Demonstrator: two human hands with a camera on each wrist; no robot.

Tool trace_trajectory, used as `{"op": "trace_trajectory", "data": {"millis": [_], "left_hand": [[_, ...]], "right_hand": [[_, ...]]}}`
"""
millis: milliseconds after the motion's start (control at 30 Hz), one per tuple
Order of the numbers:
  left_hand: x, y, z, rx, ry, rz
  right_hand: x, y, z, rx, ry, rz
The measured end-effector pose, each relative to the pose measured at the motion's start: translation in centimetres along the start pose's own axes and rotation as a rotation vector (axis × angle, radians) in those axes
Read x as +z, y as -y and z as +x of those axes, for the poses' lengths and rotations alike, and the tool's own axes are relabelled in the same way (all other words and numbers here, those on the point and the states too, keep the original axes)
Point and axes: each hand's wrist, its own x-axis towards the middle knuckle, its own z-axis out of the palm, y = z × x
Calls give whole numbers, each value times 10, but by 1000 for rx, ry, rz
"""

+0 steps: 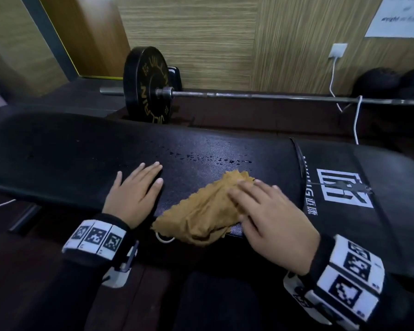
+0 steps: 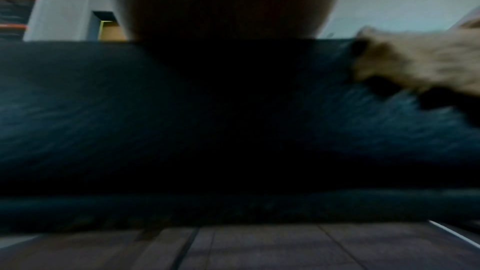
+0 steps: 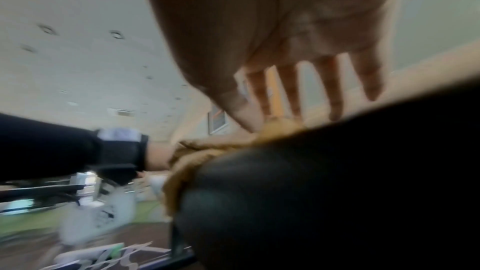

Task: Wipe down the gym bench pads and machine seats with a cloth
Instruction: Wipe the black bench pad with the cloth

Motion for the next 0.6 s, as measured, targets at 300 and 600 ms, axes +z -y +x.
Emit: {"op": "trace_trajectory", "data": {"millis": [300,600], "left_hand": [[8,5,-5,32,-113,49],[7,0,-8,9,-133,69]], "right_hand": [[0,-8,32,-4,185,-11],[-19,-9,52,137,450,-59]]}}
